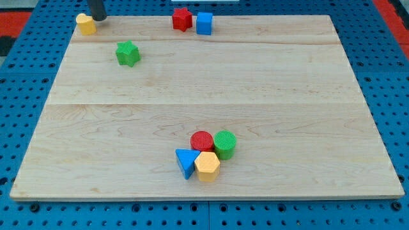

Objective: Move the yellow heart closer to the green star

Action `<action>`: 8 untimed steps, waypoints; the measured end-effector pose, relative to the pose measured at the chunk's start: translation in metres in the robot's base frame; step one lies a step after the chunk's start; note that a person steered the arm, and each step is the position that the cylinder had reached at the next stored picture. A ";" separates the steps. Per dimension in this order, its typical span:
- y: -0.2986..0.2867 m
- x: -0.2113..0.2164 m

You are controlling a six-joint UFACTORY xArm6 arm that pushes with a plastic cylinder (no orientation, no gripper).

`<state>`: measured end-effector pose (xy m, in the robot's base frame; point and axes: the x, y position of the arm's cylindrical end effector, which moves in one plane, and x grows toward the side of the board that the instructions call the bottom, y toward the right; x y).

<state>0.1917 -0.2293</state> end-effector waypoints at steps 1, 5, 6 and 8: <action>0.018 0.001; -0.027 0.090; -0.069 0.089; -0.076 0.079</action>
<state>0.2707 -0.3050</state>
